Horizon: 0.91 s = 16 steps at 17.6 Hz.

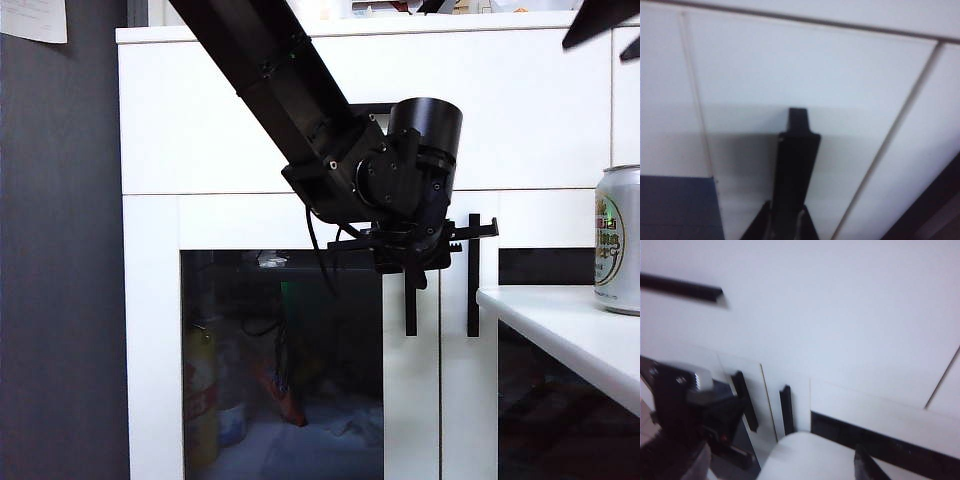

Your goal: Open the left door of the white cabinet, pick up a can of beverage from the table on the right, place it inside the cabinet, and finally close the cabinet door.

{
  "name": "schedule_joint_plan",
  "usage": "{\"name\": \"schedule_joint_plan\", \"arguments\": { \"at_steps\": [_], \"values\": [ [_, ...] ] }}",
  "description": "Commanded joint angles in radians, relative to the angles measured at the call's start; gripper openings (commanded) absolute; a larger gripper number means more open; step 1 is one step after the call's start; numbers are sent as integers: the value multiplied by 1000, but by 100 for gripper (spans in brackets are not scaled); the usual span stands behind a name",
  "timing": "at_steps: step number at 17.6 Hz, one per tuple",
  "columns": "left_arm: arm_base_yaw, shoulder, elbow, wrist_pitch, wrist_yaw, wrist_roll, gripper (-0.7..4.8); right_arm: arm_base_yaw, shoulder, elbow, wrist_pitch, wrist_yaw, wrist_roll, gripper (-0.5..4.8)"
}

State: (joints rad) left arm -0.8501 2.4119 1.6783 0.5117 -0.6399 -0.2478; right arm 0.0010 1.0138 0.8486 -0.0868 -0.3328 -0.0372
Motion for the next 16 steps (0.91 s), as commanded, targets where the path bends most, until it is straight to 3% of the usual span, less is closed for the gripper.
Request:
{"name": "schedule_joint_plan", "arguments": {
  "at_steps": [1, 10, 12, 16],
  "values": [
    [-3, -3, 5, 20, 16, -14, -6, -14, -40, 5, 26, 2, 15, 367],
    [-12, -3, -5, 177, 16, -14, -6, -14, -53, 5, 3, -10, 44, 368],
    [-21, -3, -55, 286, 15, -15, -6, -14, -72, 5, -2, -9, 44, 368],
    [-37, -4, -135, 381, 15, -14, -6, -14, -89, 5, -20, -9, 37, 368]
  ]
}}
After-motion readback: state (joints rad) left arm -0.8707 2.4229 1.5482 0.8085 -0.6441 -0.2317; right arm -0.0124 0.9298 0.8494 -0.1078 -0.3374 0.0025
